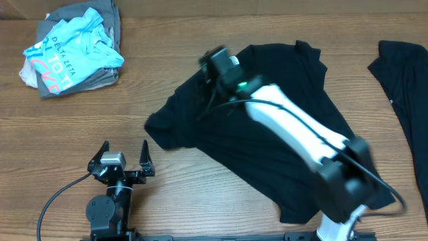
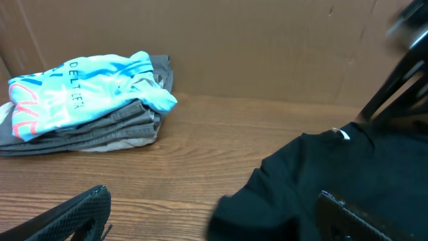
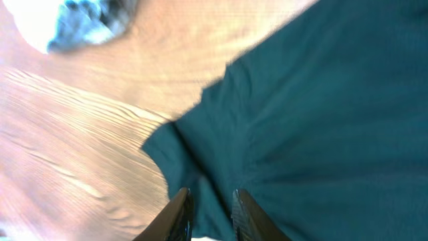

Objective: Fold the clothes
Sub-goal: 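Drag the black T-shirt leftward to the table center with the right gripper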

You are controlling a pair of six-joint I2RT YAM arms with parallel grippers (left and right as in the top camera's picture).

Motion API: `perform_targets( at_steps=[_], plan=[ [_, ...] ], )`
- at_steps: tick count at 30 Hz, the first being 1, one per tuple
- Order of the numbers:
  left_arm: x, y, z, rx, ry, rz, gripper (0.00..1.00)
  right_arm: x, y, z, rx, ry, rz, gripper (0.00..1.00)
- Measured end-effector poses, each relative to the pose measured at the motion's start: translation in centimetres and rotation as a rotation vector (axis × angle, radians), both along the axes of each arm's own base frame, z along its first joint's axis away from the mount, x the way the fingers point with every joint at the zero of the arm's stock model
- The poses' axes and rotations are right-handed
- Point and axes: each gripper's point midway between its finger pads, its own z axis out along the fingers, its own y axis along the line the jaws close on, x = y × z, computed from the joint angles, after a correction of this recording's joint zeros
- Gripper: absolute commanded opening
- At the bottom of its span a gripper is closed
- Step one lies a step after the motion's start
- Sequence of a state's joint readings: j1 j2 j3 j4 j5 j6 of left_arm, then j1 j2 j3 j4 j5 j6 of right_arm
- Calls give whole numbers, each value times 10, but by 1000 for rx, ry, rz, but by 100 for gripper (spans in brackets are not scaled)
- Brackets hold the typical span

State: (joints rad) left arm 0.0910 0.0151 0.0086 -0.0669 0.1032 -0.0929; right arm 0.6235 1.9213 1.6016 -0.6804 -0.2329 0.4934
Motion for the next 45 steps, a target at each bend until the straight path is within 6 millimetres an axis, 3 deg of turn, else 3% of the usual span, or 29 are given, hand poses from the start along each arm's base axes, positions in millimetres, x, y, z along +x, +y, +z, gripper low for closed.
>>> perform_targets(
  at_steps=[1, 2, 4, 8, 9, 10, 14, 19, 24, 29, 32, 40, 45],
  plan=[
    [0, 0, 0, 0, 0, 0, 100, 2, -9, 15, 15, -13, -14, 79],
    [0, 0, 0, 0, 0, 0, 100, 2, -15, 24, 30, -12, -25, 93],
    [0, 0, 0, 0, 0, 0, 100, 3, -25, 34, 46, -6, -38, 93],
    [0, 0, 0, 0, 0, 0, 100, 7, -42, 25, 10, 25, -77, 93],
    [0, 0, 0, 0, 0, 0, 100, 8, -48, 20, -15, 30, -95, 90],
    [0, 0, 0, 0, 0, 0, 100, 10, -54, 18, -35, 30, -117, 81],
    [0, 0, 0, 0, 0, 0, 100, 25, -70, 11, -50, 10, -203, 37],
    [0, 0, 0, 0, 0, 0, 100, 21, -60, -11, 8, 25, -181, 11],
    [0, 0, 0, 0, 0, 0, 100, -9, -17, -38, 46, 28, -77, 10],
    [0, 0, 0, 0, 0, 0, 100, -34, 19, -44, 69, 31, -14, 9],
    [0, 0, 0, 0, 0, 0, 100, -33, 27, -50, 78, 27, -19, 8],
    [0, 0, 0, 0, 0, 0, 100, -28, 33, -107, 45, 95, -39, 7],
    [0, 0, 0, 0, 0, 0, 100, -26, 38, -118, 63, 109, -43, 7]
  ],
)
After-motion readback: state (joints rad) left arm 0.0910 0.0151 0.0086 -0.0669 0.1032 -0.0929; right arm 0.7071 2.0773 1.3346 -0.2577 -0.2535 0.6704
